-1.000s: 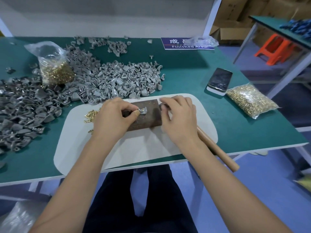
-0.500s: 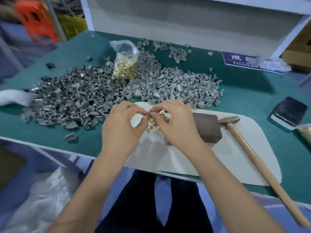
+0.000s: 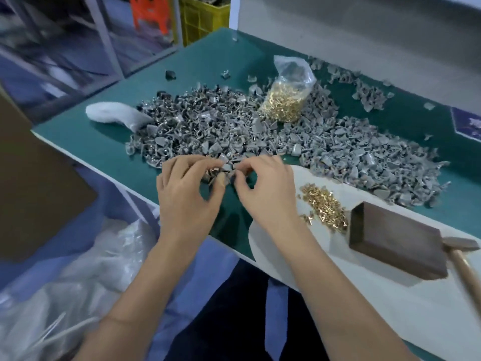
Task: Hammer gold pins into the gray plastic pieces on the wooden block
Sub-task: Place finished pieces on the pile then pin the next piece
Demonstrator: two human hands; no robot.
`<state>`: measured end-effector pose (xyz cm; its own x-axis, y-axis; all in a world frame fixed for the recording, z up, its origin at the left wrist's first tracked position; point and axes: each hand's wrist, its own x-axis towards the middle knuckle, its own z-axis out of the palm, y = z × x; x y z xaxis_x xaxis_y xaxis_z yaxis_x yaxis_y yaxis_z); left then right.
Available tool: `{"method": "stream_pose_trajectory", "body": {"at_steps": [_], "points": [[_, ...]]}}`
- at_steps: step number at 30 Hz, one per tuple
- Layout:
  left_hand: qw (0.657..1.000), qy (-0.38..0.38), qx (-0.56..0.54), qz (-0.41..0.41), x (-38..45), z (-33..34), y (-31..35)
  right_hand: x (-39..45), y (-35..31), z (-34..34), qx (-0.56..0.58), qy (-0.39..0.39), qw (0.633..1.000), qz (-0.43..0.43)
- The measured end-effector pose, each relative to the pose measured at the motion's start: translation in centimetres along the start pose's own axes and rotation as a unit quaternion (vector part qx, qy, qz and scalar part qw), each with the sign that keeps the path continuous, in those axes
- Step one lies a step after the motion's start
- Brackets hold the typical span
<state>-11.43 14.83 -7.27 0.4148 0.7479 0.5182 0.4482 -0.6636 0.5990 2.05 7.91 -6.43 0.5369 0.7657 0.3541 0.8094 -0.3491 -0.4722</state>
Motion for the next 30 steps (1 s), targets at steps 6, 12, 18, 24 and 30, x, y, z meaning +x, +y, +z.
{"method": "stream_pose_trajectory", "body": {"at_steps": [6,12,18,24,30], "points": [[0.995,-0.081,-0.033,-0.048,-2.5,-2.7,-2.4,-2.1,0.8,-0.8,-0.063,0.002,0.998,-0.006],[0.989,-0.146,0.003,-0.017,-2.5,-2.0,-2.6,-2.2,1.0,-0.2,-0.045,-0.016,0.999,-0.012],[0.986,-0.145,-0.085,0.016,-2.1,-1.0,-0.2,-4.1,3.9,-4.6,0.008,0.127,0.992,-0.003],[0.939,-0.299,-0.163,0.041,-2.8,1.8,4.6,-13.4,6.6,-7.7,0.033,0.169,0.984,0.046],[0.952,-0.290,-0.041,0.094,-2.7,5.0,7.1,-12.7,6.6,-7.6,0.015,0.083,0.992,0.090]]}}
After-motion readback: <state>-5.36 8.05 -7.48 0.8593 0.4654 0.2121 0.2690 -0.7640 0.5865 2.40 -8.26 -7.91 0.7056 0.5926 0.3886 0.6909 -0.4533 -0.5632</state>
